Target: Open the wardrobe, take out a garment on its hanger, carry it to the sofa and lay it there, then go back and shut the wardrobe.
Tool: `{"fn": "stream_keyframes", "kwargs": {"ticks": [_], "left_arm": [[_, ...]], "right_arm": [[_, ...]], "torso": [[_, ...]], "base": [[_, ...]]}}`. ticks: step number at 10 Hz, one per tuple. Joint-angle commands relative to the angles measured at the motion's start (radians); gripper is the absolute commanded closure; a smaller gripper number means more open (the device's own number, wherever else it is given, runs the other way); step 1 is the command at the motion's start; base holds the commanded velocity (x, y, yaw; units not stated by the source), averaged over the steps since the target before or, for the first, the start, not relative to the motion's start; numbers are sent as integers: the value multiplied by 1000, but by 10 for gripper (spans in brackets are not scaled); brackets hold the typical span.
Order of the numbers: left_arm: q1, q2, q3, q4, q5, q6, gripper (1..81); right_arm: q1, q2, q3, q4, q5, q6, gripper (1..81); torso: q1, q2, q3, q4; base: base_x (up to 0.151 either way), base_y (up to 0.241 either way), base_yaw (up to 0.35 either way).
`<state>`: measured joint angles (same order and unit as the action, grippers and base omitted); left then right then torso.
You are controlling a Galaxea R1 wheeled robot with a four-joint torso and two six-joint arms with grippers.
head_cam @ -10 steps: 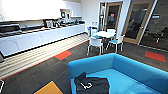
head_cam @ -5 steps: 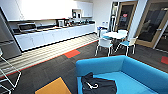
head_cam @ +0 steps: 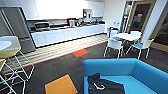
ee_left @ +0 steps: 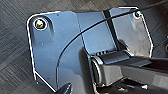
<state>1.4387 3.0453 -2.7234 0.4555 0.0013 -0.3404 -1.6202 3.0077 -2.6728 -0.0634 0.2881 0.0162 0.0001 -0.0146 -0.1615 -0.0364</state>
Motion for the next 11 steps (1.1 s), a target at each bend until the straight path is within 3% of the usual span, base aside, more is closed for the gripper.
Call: {"fn": "stream_keyframes", "kwargs": {"ticks": [1, 11], "left_arm": [[-34, 9, 4, 8, 55, 14, 10], [-22, 14, 4, 8, 55, 26, 10]], "right_arm": [[18, 4, -1, -4, -46, -2, 10], [12, 7, -16, -4, -46, -2, 10]], "torso": [[0, 0, 0, 0], [0, 0, 0, 0]], "base": [[0, 0, 277], [0, 0, 277]]}}
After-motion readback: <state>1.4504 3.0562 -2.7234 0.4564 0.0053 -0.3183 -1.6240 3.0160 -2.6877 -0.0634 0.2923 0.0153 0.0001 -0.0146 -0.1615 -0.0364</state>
